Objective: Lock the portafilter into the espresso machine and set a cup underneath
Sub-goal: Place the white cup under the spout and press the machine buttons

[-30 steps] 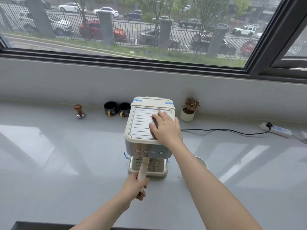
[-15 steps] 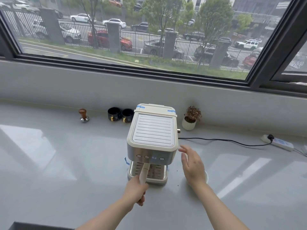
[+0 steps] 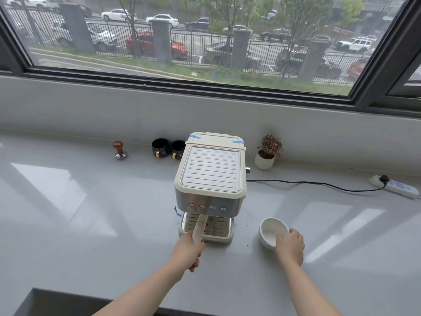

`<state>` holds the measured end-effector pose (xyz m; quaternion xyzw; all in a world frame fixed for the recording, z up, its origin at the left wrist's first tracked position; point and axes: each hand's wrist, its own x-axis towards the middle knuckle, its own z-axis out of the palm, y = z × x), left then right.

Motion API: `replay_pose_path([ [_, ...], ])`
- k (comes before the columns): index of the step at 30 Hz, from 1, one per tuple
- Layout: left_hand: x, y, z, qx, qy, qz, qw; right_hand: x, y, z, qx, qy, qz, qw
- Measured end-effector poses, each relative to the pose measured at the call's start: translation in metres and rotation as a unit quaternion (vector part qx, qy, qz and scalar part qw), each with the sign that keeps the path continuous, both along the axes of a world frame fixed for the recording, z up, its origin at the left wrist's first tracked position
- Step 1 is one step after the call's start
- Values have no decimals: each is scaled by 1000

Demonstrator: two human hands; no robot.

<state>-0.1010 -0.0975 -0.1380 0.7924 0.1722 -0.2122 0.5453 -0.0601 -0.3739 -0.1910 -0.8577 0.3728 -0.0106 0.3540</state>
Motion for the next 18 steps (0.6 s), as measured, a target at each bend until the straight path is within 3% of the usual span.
replay_pose_path([
  [6,-1,0,0,-4,6,4,1000,-12,-12,-25,102,39,-2,994],
  [18,0,0,1,23,-12,-12,1000,0,-9,-23,113,97,15,989],
])
